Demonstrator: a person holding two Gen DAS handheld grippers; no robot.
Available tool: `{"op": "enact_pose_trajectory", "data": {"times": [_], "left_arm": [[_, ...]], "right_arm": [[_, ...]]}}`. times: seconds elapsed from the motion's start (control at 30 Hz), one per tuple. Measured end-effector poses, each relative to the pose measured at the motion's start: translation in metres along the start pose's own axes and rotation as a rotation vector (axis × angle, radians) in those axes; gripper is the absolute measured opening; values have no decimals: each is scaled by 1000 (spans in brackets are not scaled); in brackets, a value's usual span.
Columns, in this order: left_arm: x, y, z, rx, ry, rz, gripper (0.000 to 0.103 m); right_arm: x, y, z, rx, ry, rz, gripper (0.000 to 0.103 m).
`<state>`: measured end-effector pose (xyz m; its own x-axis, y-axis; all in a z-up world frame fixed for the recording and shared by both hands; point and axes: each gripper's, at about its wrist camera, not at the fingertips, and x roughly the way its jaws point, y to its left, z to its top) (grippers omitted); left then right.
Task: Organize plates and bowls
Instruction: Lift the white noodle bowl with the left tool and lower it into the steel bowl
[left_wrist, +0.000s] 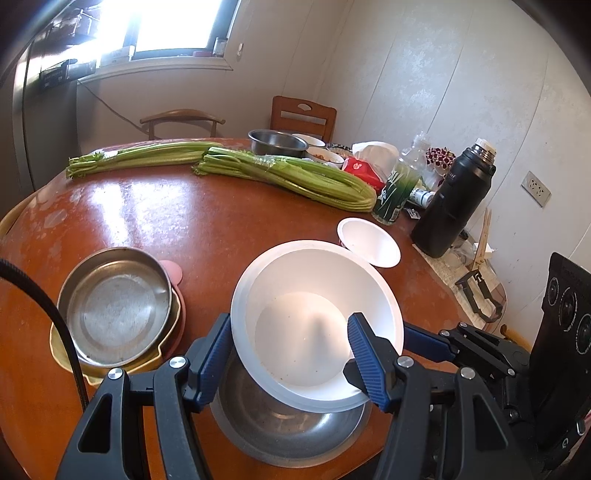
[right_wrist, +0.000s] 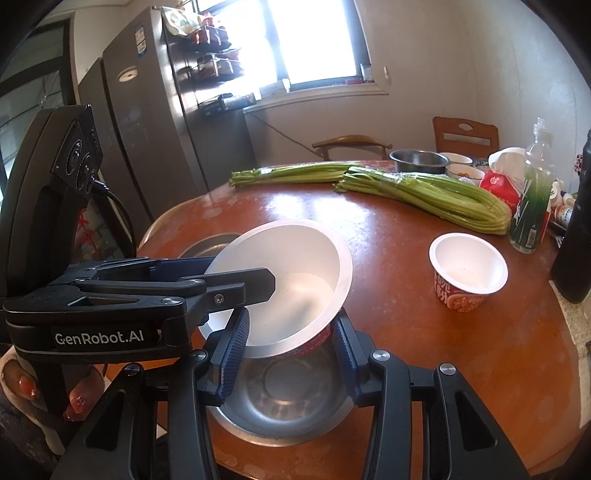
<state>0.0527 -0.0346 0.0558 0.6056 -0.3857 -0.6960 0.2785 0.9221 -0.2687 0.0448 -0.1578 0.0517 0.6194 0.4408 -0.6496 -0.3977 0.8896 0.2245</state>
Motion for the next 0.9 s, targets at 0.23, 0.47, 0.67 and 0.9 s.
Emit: {"op": "enact_pose_trajectory", "data": {"times": [0.23,0.47,0.67,0.9], "left_arm": [[3,-1,-9,0,20,6,63],[9,-1,-15,3,45,11,63],[18,-2,-20,3,76,18,63],[28,-2,-26,9,104,23,63]], "right_arm": [[1,1,-9,1,23,7,47],[4,0,-16,5,48,9,48],[8,-1,-24,9,80,16,48],[13,-6,-29,21,106,22,48]]}}
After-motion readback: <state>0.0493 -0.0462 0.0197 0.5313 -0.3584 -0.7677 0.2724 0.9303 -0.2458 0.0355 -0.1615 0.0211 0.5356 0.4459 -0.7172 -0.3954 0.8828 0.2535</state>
